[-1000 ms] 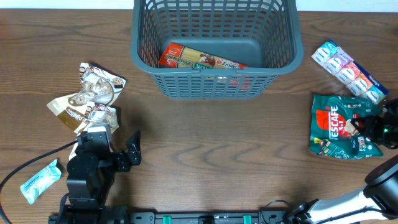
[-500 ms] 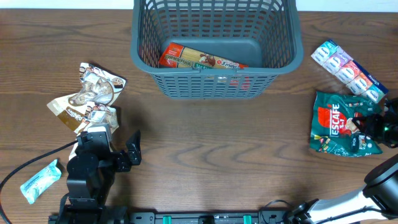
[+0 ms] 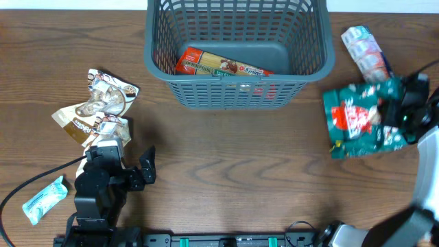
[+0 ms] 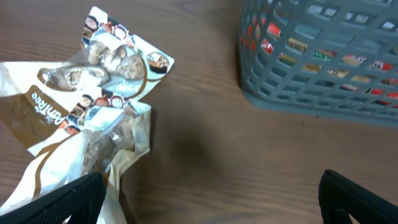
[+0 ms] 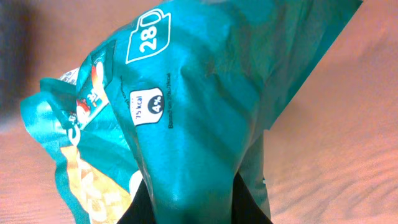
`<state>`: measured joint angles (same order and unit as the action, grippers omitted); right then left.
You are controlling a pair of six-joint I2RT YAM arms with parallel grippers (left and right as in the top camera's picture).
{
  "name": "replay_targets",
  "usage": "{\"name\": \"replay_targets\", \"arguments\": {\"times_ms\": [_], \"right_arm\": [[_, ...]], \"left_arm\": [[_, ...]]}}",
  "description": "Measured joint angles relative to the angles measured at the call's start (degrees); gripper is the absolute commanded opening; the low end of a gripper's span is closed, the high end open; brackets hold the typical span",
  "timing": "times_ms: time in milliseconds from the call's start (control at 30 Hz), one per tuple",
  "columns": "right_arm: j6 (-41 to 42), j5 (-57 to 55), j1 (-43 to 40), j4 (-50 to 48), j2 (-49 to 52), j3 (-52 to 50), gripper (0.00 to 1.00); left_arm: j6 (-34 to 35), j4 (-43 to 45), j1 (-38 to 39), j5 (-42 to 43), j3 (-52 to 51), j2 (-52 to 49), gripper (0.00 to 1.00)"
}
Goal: Pack container
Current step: 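Lift the Nescafe pouch with the right gripper and release it into the basket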
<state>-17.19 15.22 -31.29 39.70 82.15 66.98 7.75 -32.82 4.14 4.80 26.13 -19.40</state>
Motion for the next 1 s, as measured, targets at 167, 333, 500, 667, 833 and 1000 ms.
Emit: {"name": "replay_targets", "arguments": {"times_ms": [167,333,500,667,833,1000], "right_arm": [[0.57,0.02,5.4,2.64,-7.13,12.81,0.01],[3.17,0.15,8.33,2.36,-8.74,25.59,0.01],[5.49,-0.31,12.46,-6.21,-8.5,32.94,0.01],[6.05,3.96,18.91,-17.27,-8.41,36.0,0.01],[4.28,18.49,26.84,-21.11,-4.79,37.2,0.01],[-0.85,27.96,34.69,-19.78,4.02,37.2,0.01]], "left_arm": [[0.0,-0.2,0.0,0.0,0.0,0.0,0.99],[0.0,-0.22,0.0,0.0,0.0,0.0,0.99],[0.0,-0.22,0.0,0.0,0.0,0.0,0.99],[0.0,-0.22,0.0,0.0,0.0,0.0,0.99],[0.02,-0.2,0.0,0.0,0.0,0.0,0.99],[0.0,-0.22,0.0,0.0,0.0,0.0,0.99]]}}
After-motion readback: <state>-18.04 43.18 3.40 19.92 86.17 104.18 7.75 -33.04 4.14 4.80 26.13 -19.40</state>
